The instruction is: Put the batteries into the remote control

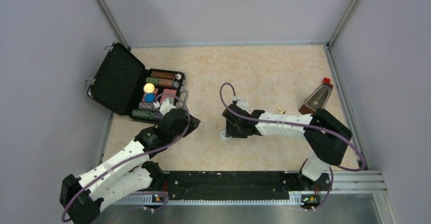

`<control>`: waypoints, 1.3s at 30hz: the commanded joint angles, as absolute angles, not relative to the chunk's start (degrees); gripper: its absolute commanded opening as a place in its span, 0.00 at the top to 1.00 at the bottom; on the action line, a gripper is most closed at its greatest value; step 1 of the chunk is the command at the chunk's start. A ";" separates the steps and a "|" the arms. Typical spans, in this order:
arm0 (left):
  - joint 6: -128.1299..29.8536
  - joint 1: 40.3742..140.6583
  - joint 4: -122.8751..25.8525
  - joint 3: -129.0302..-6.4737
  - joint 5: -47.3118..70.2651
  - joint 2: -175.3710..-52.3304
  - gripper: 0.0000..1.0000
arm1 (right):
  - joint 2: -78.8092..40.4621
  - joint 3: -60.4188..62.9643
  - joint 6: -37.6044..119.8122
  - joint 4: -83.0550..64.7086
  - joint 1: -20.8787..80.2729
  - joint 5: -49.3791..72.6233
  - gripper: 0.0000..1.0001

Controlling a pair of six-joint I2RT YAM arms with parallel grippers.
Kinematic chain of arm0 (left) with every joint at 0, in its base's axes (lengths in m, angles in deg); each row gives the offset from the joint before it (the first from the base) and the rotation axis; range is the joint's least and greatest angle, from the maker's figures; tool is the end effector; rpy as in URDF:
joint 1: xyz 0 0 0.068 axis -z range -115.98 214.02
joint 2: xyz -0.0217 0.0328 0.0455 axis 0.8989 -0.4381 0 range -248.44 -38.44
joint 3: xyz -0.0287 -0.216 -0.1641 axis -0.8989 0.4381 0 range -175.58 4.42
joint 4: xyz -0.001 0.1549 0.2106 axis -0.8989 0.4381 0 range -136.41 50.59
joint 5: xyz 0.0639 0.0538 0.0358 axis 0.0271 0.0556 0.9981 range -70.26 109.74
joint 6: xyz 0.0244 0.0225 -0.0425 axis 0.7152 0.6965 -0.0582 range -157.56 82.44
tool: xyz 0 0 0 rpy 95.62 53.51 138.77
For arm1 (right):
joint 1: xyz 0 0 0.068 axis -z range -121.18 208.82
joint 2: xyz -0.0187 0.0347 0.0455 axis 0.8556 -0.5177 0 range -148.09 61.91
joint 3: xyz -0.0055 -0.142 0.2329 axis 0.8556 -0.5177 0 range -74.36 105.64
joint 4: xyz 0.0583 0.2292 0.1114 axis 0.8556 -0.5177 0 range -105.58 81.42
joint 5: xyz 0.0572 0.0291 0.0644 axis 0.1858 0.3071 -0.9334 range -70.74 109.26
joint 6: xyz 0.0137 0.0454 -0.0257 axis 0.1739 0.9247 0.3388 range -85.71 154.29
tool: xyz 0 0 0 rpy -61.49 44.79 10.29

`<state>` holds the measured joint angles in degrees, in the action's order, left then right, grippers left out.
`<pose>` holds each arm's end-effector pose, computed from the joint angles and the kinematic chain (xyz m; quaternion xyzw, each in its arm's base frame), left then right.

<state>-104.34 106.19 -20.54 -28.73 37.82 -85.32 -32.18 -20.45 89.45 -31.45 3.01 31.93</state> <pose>0.1369 -0.1093 0.2375 -0.2558 0.8588 -0.2597 0.3600 0.1829 0.2554 0.1677 0.0202 0.9667 0.1301 0.2196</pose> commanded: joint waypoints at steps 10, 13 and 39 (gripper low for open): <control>-102.51 105.59 -20.39 -29.11 38.92 -84.03 0.54 | -36.41 -25.82 66.03 -17.49 10.67 29.02 0.55; -102.34 105.55 -20.38 -29.17 38.92 -84.03 0.53 | -37.17 -24.49 61.10 -17.14 12.18 26.01 0.56; -83.01 105.44 -9.97 -41.27 36.61 -81.15 0.02 | -9.85 -19.81 64.31 -36.85 14.19 29.56 0.36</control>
<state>-88.34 105.67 -13.94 -37.56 37.10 -83.52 -21.47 -19.62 61.88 -31.25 13.74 22.84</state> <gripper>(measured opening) 0.831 0.623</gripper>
